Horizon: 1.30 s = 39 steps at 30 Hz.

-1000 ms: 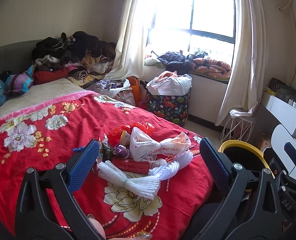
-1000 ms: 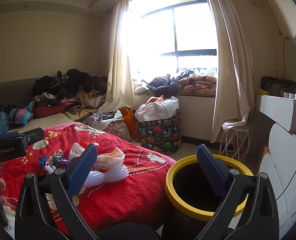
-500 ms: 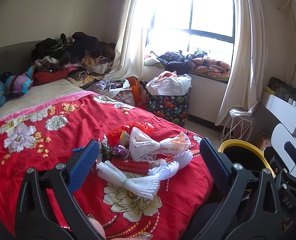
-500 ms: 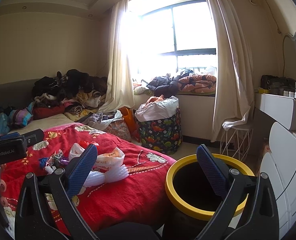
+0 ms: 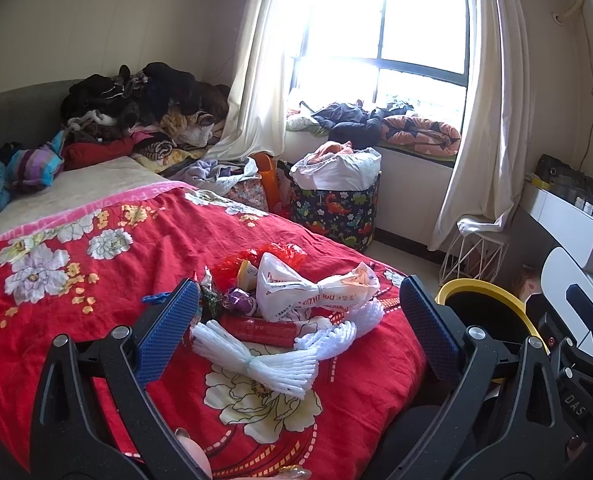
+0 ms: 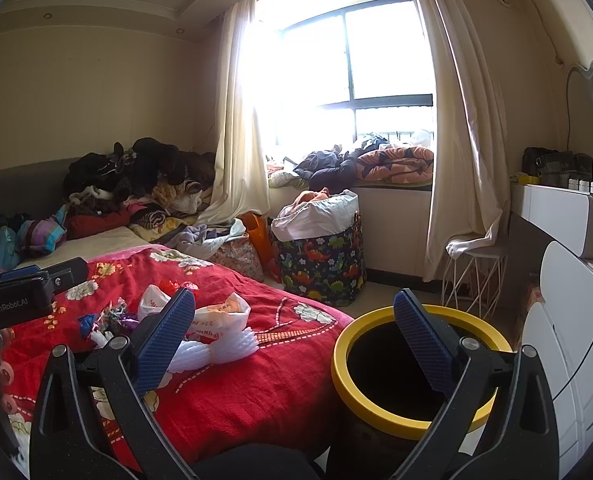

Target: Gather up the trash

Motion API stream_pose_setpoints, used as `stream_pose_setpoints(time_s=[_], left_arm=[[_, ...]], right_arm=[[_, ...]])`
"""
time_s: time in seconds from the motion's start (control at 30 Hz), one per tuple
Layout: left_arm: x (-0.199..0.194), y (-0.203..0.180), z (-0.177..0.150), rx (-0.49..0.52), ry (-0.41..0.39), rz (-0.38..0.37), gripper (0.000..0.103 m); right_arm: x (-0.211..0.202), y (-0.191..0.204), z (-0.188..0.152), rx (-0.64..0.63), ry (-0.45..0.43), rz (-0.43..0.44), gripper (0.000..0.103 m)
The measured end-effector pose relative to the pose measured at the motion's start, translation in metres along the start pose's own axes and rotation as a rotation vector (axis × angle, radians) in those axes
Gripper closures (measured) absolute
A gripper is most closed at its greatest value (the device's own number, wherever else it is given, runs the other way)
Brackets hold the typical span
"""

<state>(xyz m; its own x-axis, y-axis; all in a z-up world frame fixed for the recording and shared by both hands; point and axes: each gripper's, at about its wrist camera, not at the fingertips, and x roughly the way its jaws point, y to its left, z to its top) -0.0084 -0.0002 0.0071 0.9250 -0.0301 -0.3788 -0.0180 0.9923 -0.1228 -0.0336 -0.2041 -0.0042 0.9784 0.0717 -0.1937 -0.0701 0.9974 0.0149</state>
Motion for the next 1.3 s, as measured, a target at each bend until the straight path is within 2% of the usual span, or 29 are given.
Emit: stream_pose_setpoints(time_s=[0.13,0.3,0.57,0.77,0.93,1.07,1.3], left_arm=[[0.001,0.003,0.004,-0.020,0.001,-0.028,0.011],[0.007,0.016,0.011,-0.053,0.004,0.024,0.011],[0.013,0.056,0.006,-0.112,0.013,0.105,0.011],[0.020,0.092,0.002,-0.154,0.033,0.174,0.011],[0.029,0.114,-0.001,-0.191,0.059,0.201,0.011],[0.045,0.114,-0.006,-0.187,0.097,0.192,0.011],[0.079,0.089,-0.029,-0.198,0.241,0.142,0.011]], right_arm=[[0.007,0.002,-0.002,0.008,0.033,0.015,0.006],[0.022,0.016,-0.003,-0.008,0.072,0.058,0.006],[0.041,0.052,0.003,-0.038,0.102,0.159,0.006],[0.058,0.070,0.011,-0.025,0.130,0.203,0.006],[0.083,0.072,0.013,0.020,0.169,0.177,0.006],[0.107,0.064,0.010,0.064,0.224,0.138,0.006],[0.149,0.046,-0.008,0.133,0.360,0.091,0.006]])
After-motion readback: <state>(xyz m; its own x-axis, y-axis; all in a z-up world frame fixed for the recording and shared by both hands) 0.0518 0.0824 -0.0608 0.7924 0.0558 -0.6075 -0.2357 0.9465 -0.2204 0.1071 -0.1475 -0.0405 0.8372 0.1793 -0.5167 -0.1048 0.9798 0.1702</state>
